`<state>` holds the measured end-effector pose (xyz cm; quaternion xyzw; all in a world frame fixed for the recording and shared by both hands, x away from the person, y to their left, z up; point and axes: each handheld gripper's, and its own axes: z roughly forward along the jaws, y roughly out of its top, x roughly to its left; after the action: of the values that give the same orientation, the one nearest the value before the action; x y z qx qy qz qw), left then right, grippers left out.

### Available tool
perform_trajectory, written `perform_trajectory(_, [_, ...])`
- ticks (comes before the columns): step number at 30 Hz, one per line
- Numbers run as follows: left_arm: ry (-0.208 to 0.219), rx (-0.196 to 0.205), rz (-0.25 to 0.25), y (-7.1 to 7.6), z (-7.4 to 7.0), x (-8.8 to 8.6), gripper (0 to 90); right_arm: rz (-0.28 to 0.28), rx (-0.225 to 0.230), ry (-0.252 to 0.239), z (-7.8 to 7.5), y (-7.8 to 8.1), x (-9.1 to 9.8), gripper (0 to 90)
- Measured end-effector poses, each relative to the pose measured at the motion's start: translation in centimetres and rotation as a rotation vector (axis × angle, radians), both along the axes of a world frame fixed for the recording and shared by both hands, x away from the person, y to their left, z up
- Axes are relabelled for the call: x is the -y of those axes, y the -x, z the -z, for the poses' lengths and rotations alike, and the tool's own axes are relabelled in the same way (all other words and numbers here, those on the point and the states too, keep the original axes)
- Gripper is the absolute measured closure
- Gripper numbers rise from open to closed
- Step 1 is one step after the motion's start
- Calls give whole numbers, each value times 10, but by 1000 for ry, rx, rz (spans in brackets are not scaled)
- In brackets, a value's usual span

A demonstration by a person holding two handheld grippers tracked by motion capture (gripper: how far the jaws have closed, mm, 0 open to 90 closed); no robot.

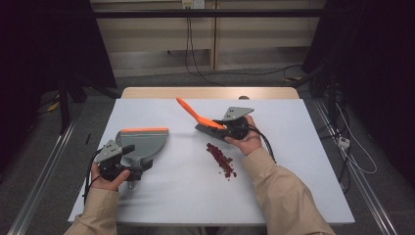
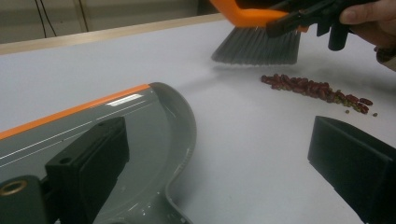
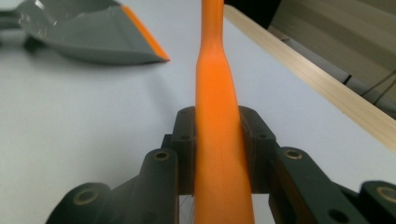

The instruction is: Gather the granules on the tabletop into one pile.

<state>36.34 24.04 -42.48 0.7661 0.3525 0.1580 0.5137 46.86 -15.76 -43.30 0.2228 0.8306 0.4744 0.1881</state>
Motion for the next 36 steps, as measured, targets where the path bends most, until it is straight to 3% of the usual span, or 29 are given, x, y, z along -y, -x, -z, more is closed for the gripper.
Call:
perform_trajectory(2, [4, 1, -1, 0, 0, -1, 52, -47, 13, 60, 4, -2, -3, 711])
perform_trajectory(4, [7, 3, -5, 0, -1, -2, 52, -96, 8, 52, 6, 0, -3, 712])
perform_trajectory(6, [8, 4, -11, 1, -1, -3, 52, -142, 26, 80, 6, 5, -3, 713])
perform_trajectory(14, [5, 6, -17, 2, -2, -4, 52, -247, 22, 101, 3, 31, 10, 713])
perform_trajectory(25, [-4, 6, -12, 2, -2, -3, 52, -301, 11, 90, 2, 54, 18, 713])
perform_trajectory(36, [-4, 8, -10, 2, -2, -1, 52, -289, 4, 46, 3, 64, 17, 713])
